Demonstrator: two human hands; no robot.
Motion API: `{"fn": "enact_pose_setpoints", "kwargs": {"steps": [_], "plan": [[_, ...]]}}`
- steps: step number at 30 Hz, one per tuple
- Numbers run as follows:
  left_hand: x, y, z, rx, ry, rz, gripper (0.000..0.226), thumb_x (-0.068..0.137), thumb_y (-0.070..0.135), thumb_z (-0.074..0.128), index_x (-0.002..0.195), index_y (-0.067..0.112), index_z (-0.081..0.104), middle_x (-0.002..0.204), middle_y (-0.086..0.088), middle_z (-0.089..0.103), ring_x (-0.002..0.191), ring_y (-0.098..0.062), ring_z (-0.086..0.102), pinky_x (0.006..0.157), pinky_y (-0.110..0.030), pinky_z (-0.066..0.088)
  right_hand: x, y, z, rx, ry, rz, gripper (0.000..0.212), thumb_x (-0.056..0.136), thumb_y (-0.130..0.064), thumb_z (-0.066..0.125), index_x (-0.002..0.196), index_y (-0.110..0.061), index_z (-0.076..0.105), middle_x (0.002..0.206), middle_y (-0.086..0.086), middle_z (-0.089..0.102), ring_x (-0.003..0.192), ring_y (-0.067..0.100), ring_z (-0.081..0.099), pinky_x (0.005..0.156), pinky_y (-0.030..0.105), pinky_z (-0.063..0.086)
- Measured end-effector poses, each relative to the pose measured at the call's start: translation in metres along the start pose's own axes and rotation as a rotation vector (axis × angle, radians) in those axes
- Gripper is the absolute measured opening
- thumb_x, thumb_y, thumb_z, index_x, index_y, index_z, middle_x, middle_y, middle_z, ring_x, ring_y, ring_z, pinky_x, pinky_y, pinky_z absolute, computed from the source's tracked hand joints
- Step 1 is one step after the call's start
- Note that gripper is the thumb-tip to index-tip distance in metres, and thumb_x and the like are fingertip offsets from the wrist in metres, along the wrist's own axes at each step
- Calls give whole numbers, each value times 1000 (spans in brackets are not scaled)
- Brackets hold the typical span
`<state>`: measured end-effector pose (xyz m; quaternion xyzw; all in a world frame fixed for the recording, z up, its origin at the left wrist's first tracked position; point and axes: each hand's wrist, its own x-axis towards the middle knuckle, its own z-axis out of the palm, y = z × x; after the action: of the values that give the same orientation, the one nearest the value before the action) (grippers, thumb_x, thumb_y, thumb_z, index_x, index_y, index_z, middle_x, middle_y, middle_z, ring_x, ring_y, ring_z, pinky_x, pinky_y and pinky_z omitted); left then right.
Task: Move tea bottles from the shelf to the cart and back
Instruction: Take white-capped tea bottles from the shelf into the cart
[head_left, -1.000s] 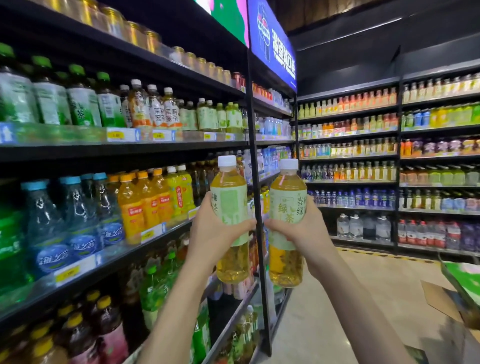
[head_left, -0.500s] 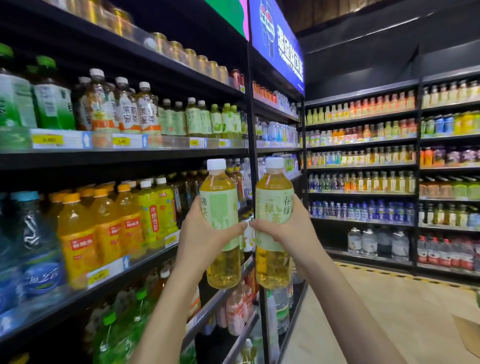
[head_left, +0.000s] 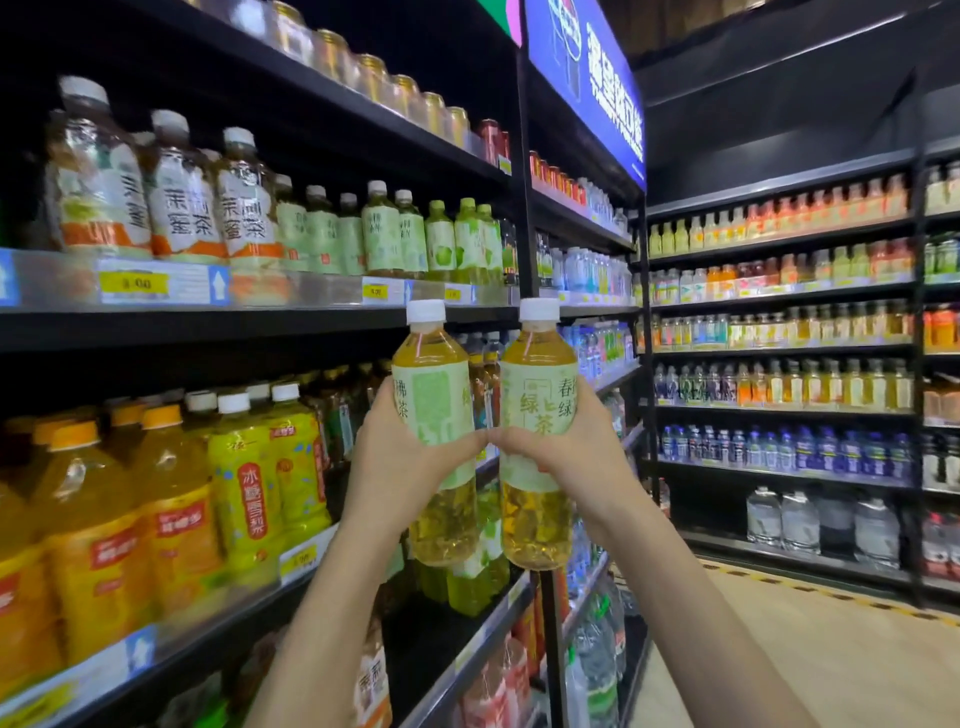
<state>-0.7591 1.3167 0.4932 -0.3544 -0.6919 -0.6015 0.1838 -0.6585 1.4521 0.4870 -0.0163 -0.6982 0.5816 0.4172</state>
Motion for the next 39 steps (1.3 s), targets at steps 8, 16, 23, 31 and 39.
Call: {"fn": "enact_pose_setpoints", "kwargs": {"steps": [8,16,23,31,39], "plan": [[52,-33,31,82,62,-14,61,59,29,93,105,35,54,96,14,67,87,1,65,66,-20,51,80,50,5,124,-85,-12,58,70,-6,88,117,-20,56,103,3,71,88,13,72,67,25,59],[111,-52,65,155,242,-24,62,57,30,95,107,36,57,95,15,70,88,0,67,74,-27,56,177,88,1,227,-239,-38,61,63,-11,91,112,-23,57,101,0,71,90,11,71,73,31,61],[147,-47,74,258,423,-6,66,59,33,95,112,40,57,102,16,70,96,-2,67,83,-38,59,244,95,6,356,-421,-90,59,65,-12,90,111,-28,58,102,-4,72,92,9,71,71,27,57],[178,7,67,403,525,133,58,69,26,89,116,35,57,103,17,70,90,9,65,67,-12,54,303,59,24,474,-553,-249,61,70,-14,89,120,-24,56,106,-5,73,94,9,71,73,29,59],[233,47,36,514,606,214,69,61,34,92,120,22,59,106,3,73,95,-10,71,82,-39,61,362,-2,64,614,-559,-338,61,69,-10,88,120,-10,56,105,10,72,89,19,73,69,32,60]]}}
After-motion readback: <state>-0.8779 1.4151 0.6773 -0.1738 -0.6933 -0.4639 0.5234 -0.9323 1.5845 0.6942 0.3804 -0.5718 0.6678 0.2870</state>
